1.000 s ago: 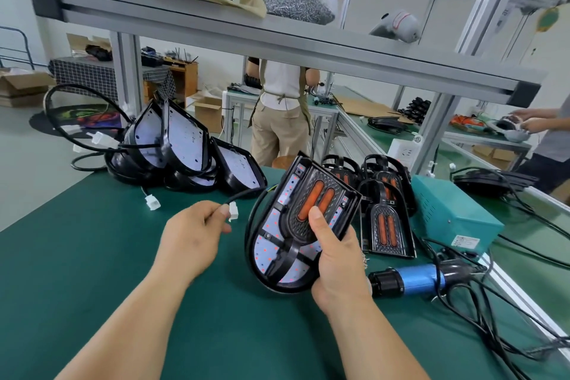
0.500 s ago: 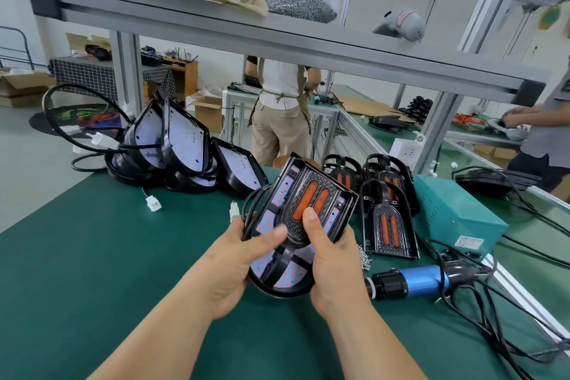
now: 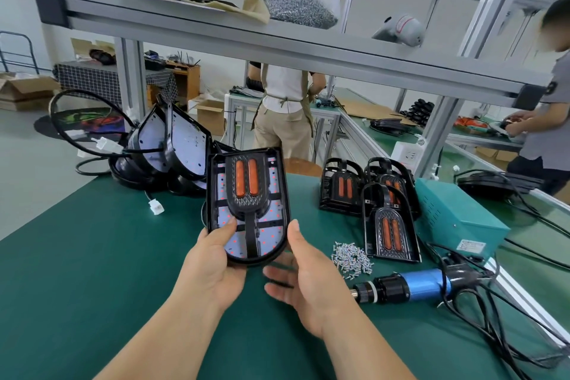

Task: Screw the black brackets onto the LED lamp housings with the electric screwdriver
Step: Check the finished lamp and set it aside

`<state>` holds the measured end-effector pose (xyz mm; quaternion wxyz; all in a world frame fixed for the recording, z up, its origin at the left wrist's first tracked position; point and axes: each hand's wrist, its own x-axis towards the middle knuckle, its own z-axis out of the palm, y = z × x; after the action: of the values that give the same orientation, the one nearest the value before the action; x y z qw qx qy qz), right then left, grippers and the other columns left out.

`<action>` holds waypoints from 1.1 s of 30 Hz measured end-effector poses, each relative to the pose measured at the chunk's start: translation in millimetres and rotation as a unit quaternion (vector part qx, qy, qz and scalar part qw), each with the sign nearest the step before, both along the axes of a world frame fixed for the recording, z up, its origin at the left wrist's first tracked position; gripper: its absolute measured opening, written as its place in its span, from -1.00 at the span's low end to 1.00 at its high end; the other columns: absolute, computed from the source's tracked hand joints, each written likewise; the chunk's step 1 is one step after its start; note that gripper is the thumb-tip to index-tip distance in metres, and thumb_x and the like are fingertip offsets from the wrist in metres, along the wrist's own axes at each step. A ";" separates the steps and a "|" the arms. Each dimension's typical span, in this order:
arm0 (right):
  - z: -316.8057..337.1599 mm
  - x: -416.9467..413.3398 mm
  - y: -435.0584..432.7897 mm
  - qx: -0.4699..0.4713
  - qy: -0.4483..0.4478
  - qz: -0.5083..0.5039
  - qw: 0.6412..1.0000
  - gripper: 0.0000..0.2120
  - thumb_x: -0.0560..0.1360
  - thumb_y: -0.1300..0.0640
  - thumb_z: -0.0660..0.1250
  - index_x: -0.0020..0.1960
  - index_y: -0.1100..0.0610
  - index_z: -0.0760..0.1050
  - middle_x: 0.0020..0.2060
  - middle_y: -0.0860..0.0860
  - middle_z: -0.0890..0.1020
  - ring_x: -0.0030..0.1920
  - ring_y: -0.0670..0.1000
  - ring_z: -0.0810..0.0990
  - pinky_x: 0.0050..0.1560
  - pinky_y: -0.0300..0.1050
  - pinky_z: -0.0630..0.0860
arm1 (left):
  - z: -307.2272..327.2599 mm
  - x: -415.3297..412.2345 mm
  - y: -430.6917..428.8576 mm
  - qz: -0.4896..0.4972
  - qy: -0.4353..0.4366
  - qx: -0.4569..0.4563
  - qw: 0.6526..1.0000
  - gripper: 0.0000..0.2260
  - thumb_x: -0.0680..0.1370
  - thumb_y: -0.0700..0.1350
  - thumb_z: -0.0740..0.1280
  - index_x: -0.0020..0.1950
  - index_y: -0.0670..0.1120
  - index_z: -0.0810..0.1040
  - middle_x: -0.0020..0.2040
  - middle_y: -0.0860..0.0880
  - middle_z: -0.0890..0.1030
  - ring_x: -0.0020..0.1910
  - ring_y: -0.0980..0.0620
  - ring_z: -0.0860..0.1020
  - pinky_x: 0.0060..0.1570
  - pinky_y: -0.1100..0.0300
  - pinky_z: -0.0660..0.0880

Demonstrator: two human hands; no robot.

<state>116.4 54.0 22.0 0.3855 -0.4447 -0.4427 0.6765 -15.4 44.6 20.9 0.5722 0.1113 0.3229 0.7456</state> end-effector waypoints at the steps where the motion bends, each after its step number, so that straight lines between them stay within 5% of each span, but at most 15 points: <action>1: 0.4 -0.4 -0.8 -0.019 0.015 0.013 1.000 -0.43 0.40 -0.38 0.27 0.16 0.03 0.62 0.09 0.17 0.63 -0.13 0.11 0.67 -0.20 -0.07 0.60 | -0.1 -0.1 -0.3 0.002 -0.004 0.004 1.000 -0.66 0.64 -0.24 0.21 0.42 -0.20 0.44 0.27 -0.23 0.60 0.24 -0.23 0.58 0.00 -0.08 0.57; 7: 1.5 1.3 3.6 0.002 0.205 -0.003 0.979 -0.66 0.39 -0.05 0.37 -0.04 0.19 0.73 0.03 0.18 0.71 -0.05 0.06 0.72 -0.05 -0.06 0.67 | -2.3 3.3 -0.8 -0.011 0.040 0.008 0.999 -0.72 0.62 -0.25 0.24 0.33 -0.13 0.51 0.18 -0.17 0.66 0.14 -0.17 0.65 0.13 -0.11 0.56; 13: 1.4 9.0 10.2 0.076 0.226 -0.051 0.970 -0.68 0.51 0.07 0.28 0.15 0.19 0.64 0.12 0.18 0.69 0.09 0.09 0.68 0.02 -0.06 0.65 | -4.1 8.8 -5.3 -0.061 0.172 -0.005 0.983 -0.79 0.61 -0.14 0.31 0.25 -0.05 0.55 0.10 -0.03 0.71 0.09 -0.02 0.68 0.09 0.04 0.55; 18: 0.7 11.0 12.9 0.064 0.256 -0.094 0.960 -0.62 0.47 0.09 0.32 0.23 0.21 0.59 0.09 0.14 0.70 -0.03 0.04 0.69 -0.06 -0.09 0.65 | 5.2 -0.3 -7.9 -0.086 0.134 0.025 0.987 -0.83 0.55 -0.14 0.31 -0.05 -0.04 0.71 -0.08 0.02 0.72 -0.24 0.13 0.66 -0.14 0.19 0.51; 24: -3.8 15.9 18.4 0.047 0.242 -0.123 0.961 -0.78 0.61 0.16 0.25 0.15 0.18 0.63 0.08 0.15 0.70 -0.07 0.04 0.69 -0.11 -0.10 0.65 | 2.3 -2.3 -8.5 -0.075 0.153 0.026 0.985 -0.77 0.61 -0.22 0.28 0.20 -0.04 0.63 0.06 0.02 0.71 -0.13 0.16 0.67 -0.12 0.26 0.57; 33: -6.7 10.0 14.7 -0.014 0.123 -0.117 0.985 -0.76 0.60 0.08 0.32 -0.17 0.07 0.70 -0.21 0.06 0.72 -0.36 -0.07 0.63 -0.36 -0.20 0.57 | -7.0 -12.6 -0.7 -0.054 0.190 -0.087 0.977 -0.86 0.62 -0.15 0.32 -0.09 -0.09 0.64 -0.23 0.05 0.73 -0.20 0.11 0.63 -0.15 0.19 0.50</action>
<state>126.3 68.6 15.3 0.5072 -0.4124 -0.3272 0.6824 -27.9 43.9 13.9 0.5477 0.2180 0.4824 0.6479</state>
